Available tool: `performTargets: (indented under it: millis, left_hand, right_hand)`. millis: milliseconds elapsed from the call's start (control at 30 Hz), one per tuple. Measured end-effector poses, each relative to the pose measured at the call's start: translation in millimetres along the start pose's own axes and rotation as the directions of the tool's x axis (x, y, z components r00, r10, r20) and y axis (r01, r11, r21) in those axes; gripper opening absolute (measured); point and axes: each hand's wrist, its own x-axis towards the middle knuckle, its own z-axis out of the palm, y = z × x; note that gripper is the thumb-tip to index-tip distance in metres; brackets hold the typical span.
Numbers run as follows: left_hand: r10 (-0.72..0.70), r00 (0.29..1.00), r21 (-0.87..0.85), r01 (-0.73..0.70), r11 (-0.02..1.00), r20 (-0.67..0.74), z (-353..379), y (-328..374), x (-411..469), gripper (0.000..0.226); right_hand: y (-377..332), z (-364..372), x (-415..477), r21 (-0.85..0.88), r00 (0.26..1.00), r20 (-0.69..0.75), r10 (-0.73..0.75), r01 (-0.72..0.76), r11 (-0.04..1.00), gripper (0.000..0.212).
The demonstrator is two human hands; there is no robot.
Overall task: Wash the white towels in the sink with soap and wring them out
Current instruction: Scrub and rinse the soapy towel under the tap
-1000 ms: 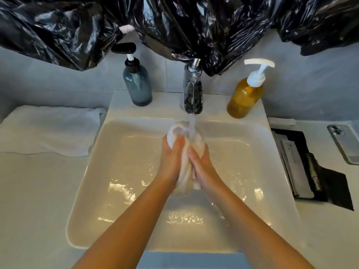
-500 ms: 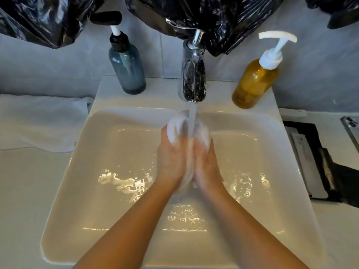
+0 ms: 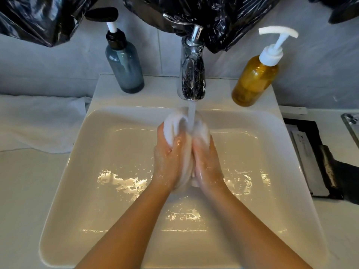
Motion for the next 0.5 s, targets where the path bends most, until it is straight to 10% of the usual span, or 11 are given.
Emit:
performTargets:
  millis: [300, 500]
  left_hand:
    - [0.144, 0.989, 0.150, -0.145, 0.978, 0.017, -0.1, 1.8, -9.2, 0.044]
    - [0.199, 0.977, 0.107, -0.206, 0.973, 0.072, -3.0, -4.8, 1.3, 0.065]
  right_hand:
    - [6.2, -9.6, -14.7, -0.013, 0.999, -0.045, 0.004, -0.005, 1.000, 0.049]
    - [7.3, -2.0, -14.7, 0.021, 0.994, -0.028, -0.102, 0.103, 0.994, 0.103]
